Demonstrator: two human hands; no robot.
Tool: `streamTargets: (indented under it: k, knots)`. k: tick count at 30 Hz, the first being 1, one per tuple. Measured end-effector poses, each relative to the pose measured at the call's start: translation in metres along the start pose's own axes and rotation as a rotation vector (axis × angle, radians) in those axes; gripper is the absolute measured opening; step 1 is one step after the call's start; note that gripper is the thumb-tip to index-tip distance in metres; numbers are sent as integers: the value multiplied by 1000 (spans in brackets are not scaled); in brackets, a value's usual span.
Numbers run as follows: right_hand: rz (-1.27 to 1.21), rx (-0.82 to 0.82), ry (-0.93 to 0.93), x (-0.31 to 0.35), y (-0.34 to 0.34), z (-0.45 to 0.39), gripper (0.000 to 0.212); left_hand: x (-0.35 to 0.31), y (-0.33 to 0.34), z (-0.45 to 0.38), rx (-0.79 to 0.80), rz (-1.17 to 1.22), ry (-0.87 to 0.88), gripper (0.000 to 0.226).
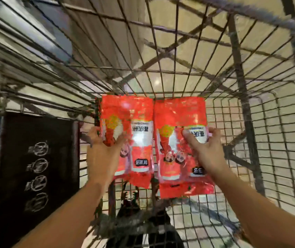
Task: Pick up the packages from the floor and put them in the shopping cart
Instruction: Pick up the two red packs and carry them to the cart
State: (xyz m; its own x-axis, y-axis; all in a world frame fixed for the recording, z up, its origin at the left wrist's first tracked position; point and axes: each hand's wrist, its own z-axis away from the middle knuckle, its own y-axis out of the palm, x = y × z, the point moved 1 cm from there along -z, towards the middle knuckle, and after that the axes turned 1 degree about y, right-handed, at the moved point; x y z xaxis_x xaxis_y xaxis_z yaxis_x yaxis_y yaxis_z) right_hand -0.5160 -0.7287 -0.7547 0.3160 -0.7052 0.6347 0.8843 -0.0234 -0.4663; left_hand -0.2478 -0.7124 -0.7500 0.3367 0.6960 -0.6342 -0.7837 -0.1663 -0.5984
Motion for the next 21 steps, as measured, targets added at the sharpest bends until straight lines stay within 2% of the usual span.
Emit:
streamTargets:
  k: [2, 6, 8, 11, 14, 17, 21]
  knots:
    - [35, -49, -34, -1, 6, 0, 66, 5, 7, 3, -6, -50, -5, 63]
    - [117, -103, -91, 4, 23, 2, 70, 9, 13, 2, -60, -112, 27, 56]
    - [219, -135, -111, 10, 28, 0, 82, 6, 15, -3, -83, -147, 19, 61]
    - [412, -95, -63, 23, 25, 0, 108, -11, 10, -3, -81, -237, 19, 83]
    - [517, -75, -96, 48, 11, 13, 122, -40, -6, 7, -30, -499, 157, 89]
    - [576, -68, -235, 96, -11, 36, 110, -83, -38, 20, 16, -640, 362, 94]
    - [727, -61, -474, 185, -43, 82, 113, -152, -112, 49, -100, -797, 574, 91]
